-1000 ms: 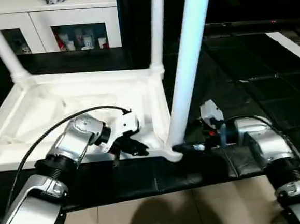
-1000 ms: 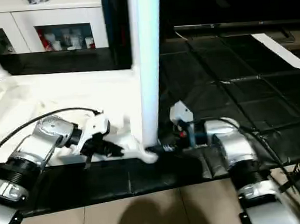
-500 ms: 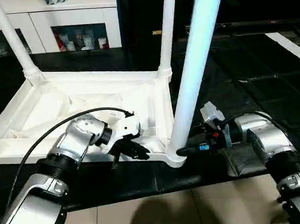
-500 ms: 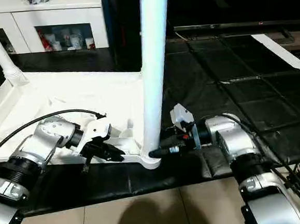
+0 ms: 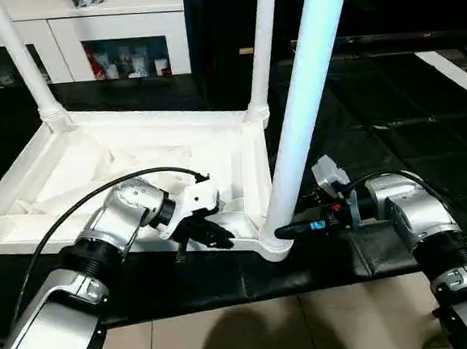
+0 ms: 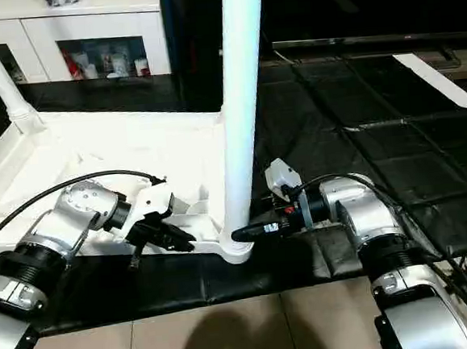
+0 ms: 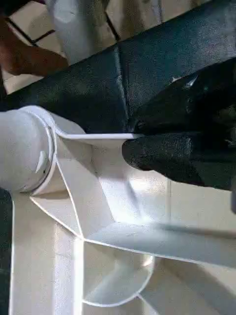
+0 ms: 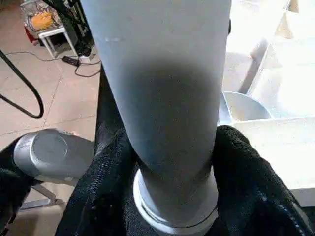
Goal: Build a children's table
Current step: Rotate leg to tighten
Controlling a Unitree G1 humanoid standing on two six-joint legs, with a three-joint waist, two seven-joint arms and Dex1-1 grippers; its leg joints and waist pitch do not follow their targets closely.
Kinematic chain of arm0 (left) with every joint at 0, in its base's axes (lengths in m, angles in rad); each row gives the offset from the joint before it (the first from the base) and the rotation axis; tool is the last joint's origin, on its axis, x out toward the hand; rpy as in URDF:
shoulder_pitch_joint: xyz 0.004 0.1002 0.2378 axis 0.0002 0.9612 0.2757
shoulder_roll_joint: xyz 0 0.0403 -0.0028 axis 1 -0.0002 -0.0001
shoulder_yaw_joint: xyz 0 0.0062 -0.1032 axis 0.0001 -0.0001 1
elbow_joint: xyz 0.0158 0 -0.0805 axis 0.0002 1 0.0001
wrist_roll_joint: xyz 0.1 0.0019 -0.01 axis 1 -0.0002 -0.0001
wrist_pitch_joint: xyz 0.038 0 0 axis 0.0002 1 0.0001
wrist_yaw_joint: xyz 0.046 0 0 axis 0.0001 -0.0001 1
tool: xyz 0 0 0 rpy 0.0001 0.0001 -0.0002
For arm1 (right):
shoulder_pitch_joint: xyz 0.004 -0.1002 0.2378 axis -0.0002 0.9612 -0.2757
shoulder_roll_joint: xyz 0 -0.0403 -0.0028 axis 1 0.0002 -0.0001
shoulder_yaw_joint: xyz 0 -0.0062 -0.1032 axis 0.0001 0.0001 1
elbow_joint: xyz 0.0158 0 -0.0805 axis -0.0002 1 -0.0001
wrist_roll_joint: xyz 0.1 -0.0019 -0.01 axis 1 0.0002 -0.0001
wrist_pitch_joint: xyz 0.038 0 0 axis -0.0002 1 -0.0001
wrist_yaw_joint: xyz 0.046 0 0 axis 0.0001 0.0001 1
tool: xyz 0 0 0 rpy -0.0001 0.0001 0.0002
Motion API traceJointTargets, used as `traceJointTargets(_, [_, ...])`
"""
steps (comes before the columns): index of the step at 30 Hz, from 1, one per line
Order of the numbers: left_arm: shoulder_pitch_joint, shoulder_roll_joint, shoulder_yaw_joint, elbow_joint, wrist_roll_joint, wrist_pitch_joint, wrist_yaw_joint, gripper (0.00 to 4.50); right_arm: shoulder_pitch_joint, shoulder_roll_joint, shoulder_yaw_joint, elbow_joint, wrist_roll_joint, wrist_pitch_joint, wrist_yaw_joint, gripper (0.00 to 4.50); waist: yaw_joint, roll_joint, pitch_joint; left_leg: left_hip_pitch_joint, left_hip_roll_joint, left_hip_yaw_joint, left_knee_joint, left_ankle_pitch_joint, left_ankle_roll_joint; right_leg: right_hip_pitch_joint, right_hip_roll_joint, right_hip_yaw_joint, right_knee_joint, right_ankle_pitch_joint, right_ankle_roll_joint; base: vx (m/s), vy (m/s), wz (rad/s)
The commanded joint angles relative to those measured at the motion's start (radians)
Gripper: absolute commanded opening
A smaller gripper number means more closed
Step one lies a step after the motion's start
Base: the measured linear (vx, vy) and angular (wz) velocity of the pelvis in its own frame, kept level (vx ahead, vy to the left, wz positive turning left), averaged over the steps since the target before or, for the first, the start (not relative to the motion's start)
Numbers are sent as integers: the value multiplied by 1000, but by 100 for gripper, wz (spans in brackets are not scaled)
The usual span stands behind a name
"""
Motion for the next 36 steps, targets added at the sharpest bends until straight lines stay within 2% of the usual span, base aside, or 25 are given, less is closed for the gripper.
traceJointTargets(1, [-44, -32, 27, 3, -9, 42, 81, 0, 17, 24, 7, -36, 30, 37, 1, 194, -7, -5, -75, 22, 19, 3, -64, -200, 41, 51, -57, 49, -70, -162, -242, 0, 0, 0])
traceJointTargets(3, [-49, -48, 41, 5, -13, 70, 122, 0, 28, 37, -2, -51, 31, 50, -44, 194, -4, -4, -73, 25, 20, 3, -65, -210, 36, 47, -58, 50, -74, -179, -239, 0, 0, 0])
traceJointTargets(4, [-51, -56, 47, 7, -15, 80, 141, 0, 33, 43, -6, -57, 31, 55, -64, 194, -4, -5, -73, 24, 20, 1, -67, -222, 28, 49, -60, 50, -75, -200, -234, 0, 0, 0])
traceJointTargets(5, [-64, -97, 76, 12, -19, 146, 239, 0, 45, 82, -20, -71, 0, 78, -214, 194, -2, -1, -74, 23, 19, 0, -67, -226, 24, 51, -60, 49, -76, -211, -228, 0, 0, 0])
traceJointTargets(6, [-68, -108, 83, 14, -20, 163, 265, 0, 47, 93, -23, -74, -8, 89, -253, 193, -9, -4, -72, 24, 17, -3, -70, -233, 6, 50, -60, 49, -78, -232, -215, 0, 0, 0])
traceJointTargets(7, [-78, -137, 104, 17, -26, 207, 324, 0, 50, 127, -35, -81, -18, 109, -343, 193, -14, 2, -73, 23, 15, -4, -71, -237, -4, 52, -61, 48, -80, -255, -204, 0, 0, 0])
traceJointTargets(9, [-84, -156, 117, 18, -30, 233, 358, 0, 51, 151, -44, -86, -21, 122, -395, 193, -23, -2, -71, 23, 15, -4, -73, -244, -12, 49, -61, 49, -83, -256, -203, 0, 0, 0])
traceJointTargets(10, [-89, -170, 127, 19, -33, 251, 385, 0, 50, 168, -50, -86, -22, 135, -431, 193, -31, -2, -74, 17, 12, -6, -73, -234, -13, 57, -60, 48, -81, -251, -196, 0, 0, 0])
traceJointTargets(11, [-100, -198, 148, 25, -42, 279, 438, 0, 41, 204, -59, -80, -33, 154, -507, 193, -35, 2, -77, 20, 11, -4, -70, -218, -9, 54, -58, 49, -80, -214, -202, 0, 0, 0])
traceJointTargets(13, [-126, -250, 188, 45, -56, 310, 548, 0, 16, 272, -71, -55, -59, 186, -652, 193, -48, 0, -78, 15, 7, -4, -67, -191, -3, 56, -55, 49, -75, -161, -217, 0, 0, 0])
traceJointTargets(14, [-144, -288, 214, 57, -60, 325, 631, 0, -7, 328, -87, -32, -71, 192, -767, 193, -51, 1, -79, 16, 5, -4, -66, -177, -1, 56, -54, 48, -75, -144, -222, 0, 0, 0])
traceJointTargets(17, [-157, -318, 236, 66, -64, 329, 700, 0, -24, 363, -92, -17, -75, 186, -827, 193, -58, -2, -79, 16, 4, -1, -64, -169, 9, 58, -54, 48, -77, -137, -223, 0, 0, 0])
traceJointTargets(18, [-153, -332, 226, 49, -51, 332, 708, 0, -41, 388, -97, -2, -80, 168, -870, 193, -57, 1, -80, 16, 6, -2, -65, -158, 21, 57, -54, 48, -76, -115, -227, 0, 0, 0])
traceJointTargets(19, [-147, -331, 213, 35, -43, 335, 695, 0, -44, 392, -96, -1, -83, 156, -871, 193, -58, 2, -80, 15, 6, -2, -65, -153, 24, 58, -53, 48, -74, -104, -228, 0, 0, 0])
traceJointTargets(20, [-146, -331, 212, 34, -42, 336, 695, 0, -44, 393, -96, -1, -83, 155, -871, 227, -59, 2, -81, 16, 6, -1, -65, -149, 31, 59, -53, 48, -74, -84, -232, 0, 0, 0])
traceJointTargets(21, [-134, -324, 201, 15, -32, 341, 678, 0, -40, 397, -96, -12, -82, 150, -872, 227, -58, 1, -81, 15, 6, -1, -65, -139, 39, 61, -53, 48, -71, -62, -235, 0, 0, 0])
traceJointTargets(22, [-126, -314, 196, 8, -26, 337, 665, 0, -33, 394, -95, -20, -79, 143, -860, 248, -58, 2, -81, 16, 7, -1, -65, -135, 46, 61, -53, 48, -71, -48, -238, 0, 0, 0])
traceJointTargets(23, [-126, -314, 196, 8, -26, 337, 665, 0, -33, 394, -95, -20, -79, 143, -860, 264, -58, 2, -81, 16, 7, -1, -65, -135, 46, 61, -53, 48, -71, -48, -238, 0, 0, 0])
traceJointTargets(24, [-111, -293, 191, -4, -15, 329, 648, 0, -14, 391, -101, -45, -82, 158, -857, 267, -60, 9, -80, 15, 7, -2, -66, -138, 49, 62, -52, 48, -72, -37, -241, 0, 0, 0])
traceJointTargets(29, [-90, -261, 176, -21, -13, 323, 596, 0, 11, 356, -103, -68, -76, 143, -826, 319, -62, 9, -80, 16, 7, -1, -67, -157, 47, 64, -53, 48, -72, -35, -247, 0, 0, 0])
traceJointTargets(31, [-65, -211, 144, -43, -6, 300, 514, 0, 31, 288, -128, -86, -36, 148, -722, 330, -62, 8, -79, 18, 8, -3, -69, -180, 44, 65, -54, 48, -75, -64, -245, 0, 0, 0])
traceJointTargets(32, [-57, -194, 131, -50, -2, 284, 486, 0, 37, 264, -134, -93, -24, 148, -684, 354, -61, 8, -77, 17, 10, -2, -68, -184, 49, 66, -54, 49, -76, -60, -244, 0, 0, 0])
traceJointTargets(33, [-51, -181, 121, -52, 2, 264, 461, 0, 41, 244, -135, -97, -17, 148, -651, 354, -59, 9, -79, 16, 11, -2, -68, -178, 53, 66, -54, 49, -74, -45, -246, 0, 0, 0])
traceJointTargets(34, [-45, -165, 111, -57, 3, 248, 428, 0, 47, 216, -131, -102, -15, 137, -607, 363, -58, 5, -79, 16, 10, -1, -66, -175, 57, 66, -53, 49, -72, -40, -250, 0, 0, 0])
traceJointTargets(36, [-36, -137, 92, -64, 6, 218, 369, 0, 59, 171, -128, -115, -10, 133, -538, 381, -54, 6, -76, 17, 11, -1, -67, -187, 53, 64, -54, 48, -76, -68, -246, 0, 0, 0])
